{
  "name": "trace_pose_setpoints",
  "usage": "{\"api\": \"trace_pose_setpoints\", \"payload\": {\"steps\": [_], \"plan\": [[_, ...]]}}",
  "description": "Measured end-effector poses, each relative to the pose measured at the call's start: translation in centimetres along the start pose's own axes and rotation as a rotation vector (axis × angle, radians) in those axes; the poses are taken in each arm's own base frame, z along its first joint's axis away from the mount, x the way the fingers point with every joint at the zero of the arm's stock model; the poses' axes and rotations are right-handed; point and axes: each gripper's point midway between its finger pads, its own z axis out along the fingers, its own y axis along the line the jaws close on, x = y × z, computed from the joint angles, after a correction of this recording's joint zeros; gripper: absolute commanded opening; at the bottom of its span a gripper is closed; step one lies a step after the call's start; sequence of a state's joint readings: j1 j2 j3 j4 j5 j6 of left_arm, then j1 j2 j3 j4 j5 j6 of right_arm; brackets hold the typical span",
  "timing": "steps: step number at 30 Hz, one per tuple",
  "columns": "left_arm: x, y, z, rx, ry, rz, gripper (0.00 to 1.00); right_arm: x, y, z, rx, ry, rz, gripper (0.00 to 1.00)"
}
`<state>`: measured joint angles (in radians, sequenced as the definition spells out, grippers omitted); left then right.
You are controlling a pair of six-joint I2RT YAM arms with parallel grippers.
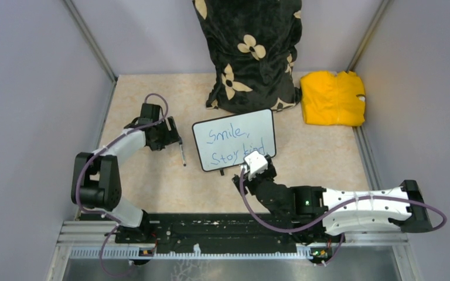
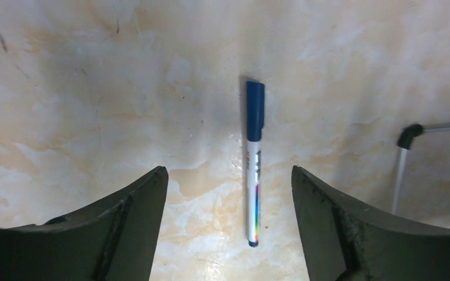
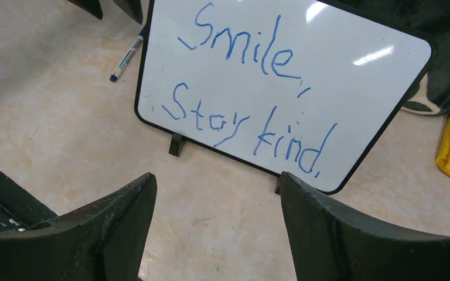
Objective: Write a sentence on the whiteboard
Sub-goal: Place the whiteboard marker at the center of the board, then reset both arms
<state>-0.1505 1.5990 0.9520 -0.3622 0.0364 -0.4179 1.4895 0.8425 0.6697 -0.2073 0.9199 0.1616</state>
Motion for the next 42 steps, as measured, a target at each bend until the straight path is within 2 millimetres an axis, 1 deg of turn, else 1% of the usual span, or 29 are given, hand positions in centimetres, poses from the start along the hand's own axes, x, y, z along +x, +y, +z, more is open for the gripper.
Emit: {"api": "trace_pose_setpoints", "payload": {"steps": [3,6,8,10,11,13,15,16,17,18,20,22,25,26,28,30,32,35,38,40,42], "plan": [[-1.4,-0.9,-2.0,0.041,-0.070,-0.001,0.86,0.7,0.5,0.9,0.007,0.029,-0.016,0.75],[-3.0,-2.0,-4.4,0.095,-0.156,0.004,0.86,0.5,0.6,1.9,0.017,0.054,-0.001,0.76],[-3.9,-2.7,-5.7,0.129,-0.202,0.008,0.86,-0.4,0.3,2.6,0.026,0.057,0.039,0.76],[-4.3,-3.4,-6.4,0.160,-0.219,0.016,0.86,-1.6,-0.7,3.4,0.048,0.055,0.099,0.77],[-4.3,-3.8,-6.5,0.175,-0.221,0.020,0.86,-2.2,-1.4,3.8,0.066,0.052,0.133,0.77],[-4.1,-4.5,-6.7,0.203,-0.216,0.032,0.86,-3.4,-3.5,4.5,0.118,0.047,0.212,0.78],[-3.8,-5.5,-7.0,0.234,-0.216,0.057,0.86,-4.2,-6.9,5.2,0.207,0.041,0.305,0.79],[-3.7,-6.3,-7.5,0.254,-0.224,0.076,0.86,-4.3,-9.0,5.3,0.266,0.036,0.348,0.79],[-3.6,-6.9,-8.0,0.273,-0.235,0.094,0.87,-4.4,-10.6,5.1,0.312,0.029,0.379,0.80],[-3.6,-7.7,-8.8,0.298,-0.259,0.114,0.87,-4.3,-12.7,4.5,0.376,0.018,0.415,0.80],[-3.8,-9.1,-10.8,0.351,-0.319,0.148,0.89,-4.9,-14.8,3.1,0.433,-0.019,0.448,0.80],[-4.1,-10.4,-13.1,0.412,-0.399,0.178,0.98,-6.4,-16.0,1.1,0.450,-0.089,0.479,0.80],[-4.3,-11.8,-16.4,0.500,-0.506,0.206,0.99,-8.4,-17.6,-2.1,0.461,-0.198,0.518,0.81],[-4.3,-12.1,-17.1,0.521,-0.531,0.211,0.99,-9.0,-18.2,-3.2,0.464,-0.235,0.531,0.82],[-4.4,-12.6,-18.0,0.550,-0.566,0.218,0.99,-9.6,-19.1,-4.9,0.475,-0.287,0.552,0.83],[-4.5,-12.7,-18.2,0.555,-0.577,0.217,0.99,-9.4,-19.5,-5.6,0.486,-0.304,0.553,0.84],[-4.5,-12.7,-17.9,0.551,-0.574,0.217,0.99,-8.3,-19.5,-5.5,0.498,-0.289,0.539,0.86],[-4.2,-13.0,-17.5,0.543,-0.565,0.230,0.99,-6.2,-19.2,-4.6,0.513,-0.243,0.507,0.88],[-3.4,-13.9,-17.7,0.545,-0.572,0.284,0.99,-4.0,-18.7,-3.6,0.519,-0.193,0.475,0.88],[-3.0,-14.3,-18.2,0.541,-0.592,0.317,0.99,-3.1,-18.4,-3.0,0.518,-0.176,0.464,0.88],[-2.9,-14.4,-19.1,0.534,-0.628,0.343,0.99,-2.8,-18.3,-2.7,0.516,-0.176,0.457,0.88]]}}
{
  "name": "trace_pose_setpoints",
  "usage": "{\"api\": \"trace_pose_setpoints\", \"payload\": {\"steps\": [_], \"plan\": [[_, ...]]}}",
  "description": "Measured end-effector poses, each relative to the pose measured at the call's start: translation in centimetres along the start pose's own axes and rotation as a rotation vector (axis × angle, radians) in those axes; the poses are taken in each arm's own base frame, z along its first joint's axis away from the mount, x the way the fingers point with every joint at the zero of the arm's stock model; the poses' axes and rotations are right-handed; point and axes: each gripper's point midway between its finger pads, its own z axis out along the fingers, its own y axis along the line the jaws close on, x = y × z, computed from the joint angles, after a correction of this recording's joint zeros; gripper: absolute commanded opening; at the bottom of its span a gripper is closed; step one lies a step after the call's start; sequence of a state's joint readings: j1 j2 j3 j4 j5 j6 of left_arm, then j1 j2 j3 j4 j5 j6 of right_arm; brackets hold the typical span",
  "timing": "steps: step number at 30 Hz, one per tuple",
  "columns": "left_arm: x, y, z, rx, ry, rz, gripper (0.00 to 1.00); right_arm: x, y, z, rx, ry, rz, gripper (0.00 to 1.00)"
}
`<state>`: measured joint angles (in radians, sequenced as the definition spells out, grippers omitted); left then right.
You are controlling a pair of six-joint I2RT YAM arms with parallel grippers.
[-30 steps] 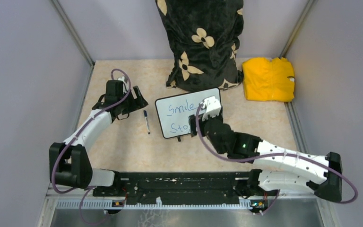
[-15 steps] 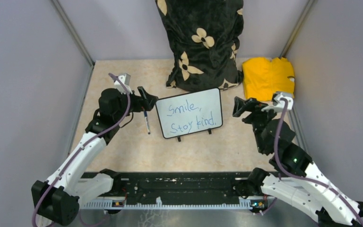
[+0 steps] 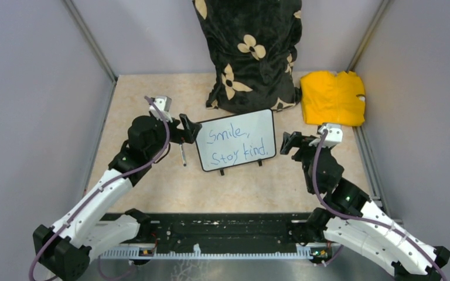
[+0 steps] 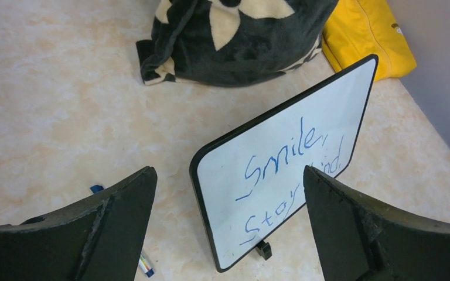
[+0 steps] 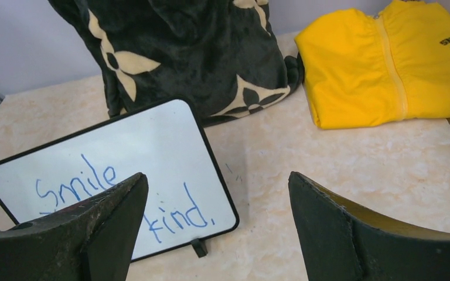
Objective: Write a sentence on the whiteboard
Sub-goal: Reset both arms
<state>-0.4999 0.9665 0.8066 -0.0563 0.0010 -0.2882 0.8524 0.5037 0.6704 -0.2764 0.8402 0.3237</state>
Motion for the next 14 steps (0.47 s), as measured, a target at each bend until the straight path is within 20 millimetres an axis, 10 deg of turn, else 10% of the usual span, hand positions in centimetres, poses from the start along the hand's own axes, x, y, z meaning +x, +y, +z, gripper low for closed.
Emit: {"api": "trace_pose_setpoints", "payload": {"steps": [14], "plan": [[-1.4,1.0,-1.5,-0.062,-0.075,0.043,0.99,-1.2,1.1,0.8,-0.016,-0.050,0.003,0.88]]}}
